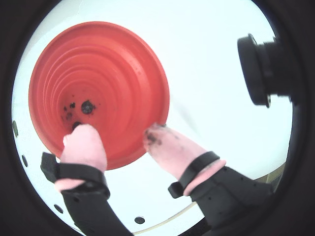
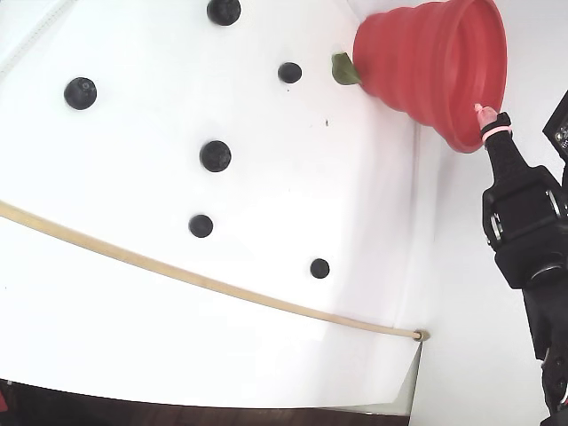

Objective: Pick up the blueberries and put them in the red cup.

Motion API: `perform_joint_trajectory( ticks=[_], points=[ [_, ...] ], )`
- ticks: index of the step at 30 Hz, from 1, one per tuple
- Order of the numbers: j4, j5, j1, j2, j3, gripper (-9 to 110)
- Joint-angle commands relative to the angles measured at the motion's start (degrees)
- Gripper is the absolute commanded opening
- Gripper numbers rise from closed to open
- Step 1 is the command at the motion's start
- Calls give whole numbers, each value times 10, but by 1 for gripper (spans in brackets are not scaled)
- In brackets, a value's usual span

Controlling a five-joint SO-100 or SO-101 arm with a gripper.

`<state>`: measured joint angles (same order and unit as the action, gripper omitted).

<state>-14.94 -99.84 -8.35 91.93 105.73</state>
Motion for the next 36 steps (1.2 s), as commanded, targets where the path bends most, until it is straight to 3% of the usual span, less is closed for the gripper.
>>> perform_joint_trajectory(
  ticks=[1, 36],
  points=[
    [-7, 7, 11, 92, -7, 17],
    [25, 5, 88, 177, 112, 16]
  ],
)
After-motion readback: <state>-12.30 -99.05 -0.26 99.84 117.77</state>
